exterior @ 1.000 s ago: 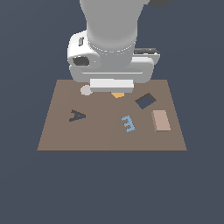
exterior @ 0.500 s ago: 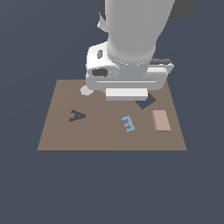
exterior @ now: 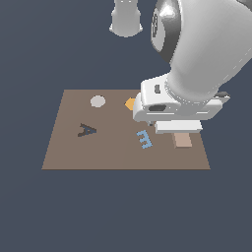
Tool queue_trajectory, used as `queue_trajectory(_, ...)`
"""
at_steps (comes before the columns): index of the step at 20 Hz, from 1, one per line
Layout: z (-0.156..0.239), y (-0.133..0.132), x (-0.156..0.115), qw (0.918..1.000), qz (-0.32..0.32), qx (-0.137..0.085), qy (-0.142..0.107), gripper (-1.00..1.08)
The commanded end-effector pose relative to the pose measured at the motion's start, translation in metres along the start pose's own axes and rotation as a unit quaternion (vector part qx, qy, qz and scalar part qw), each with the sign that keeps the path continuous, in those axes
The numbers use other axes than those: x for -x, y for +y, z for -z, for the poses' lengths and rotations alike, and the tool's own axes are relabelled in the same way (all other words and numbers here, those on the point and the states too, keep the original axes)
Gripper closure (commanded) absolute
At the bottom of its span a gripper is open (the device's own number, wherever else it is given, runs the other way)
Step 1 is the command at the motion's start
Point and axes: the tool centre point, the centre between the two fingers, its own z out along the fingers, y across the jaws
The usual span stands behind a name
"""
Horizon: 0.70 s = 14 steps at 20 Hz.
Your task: Insert a designated object into the corresponding slot on a board.
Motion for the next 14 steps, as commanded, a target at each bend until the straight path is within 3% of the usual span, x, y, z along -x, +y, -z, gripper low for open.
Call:
queue_trajectory(1, -0.008, -0.018, -0.009, 1.0000, 0.001, 0.000, 0.006, -0.92)
queue_trajectory(7, -0.019, -0.045, -0.023, 0.9999, 0.004, 0.000, 0.013, -0.92)
queue_trajectory(14, -0.022, -0.054, -0.029, 0.9999, 0.005, 0.001, 0.016, -0.92)
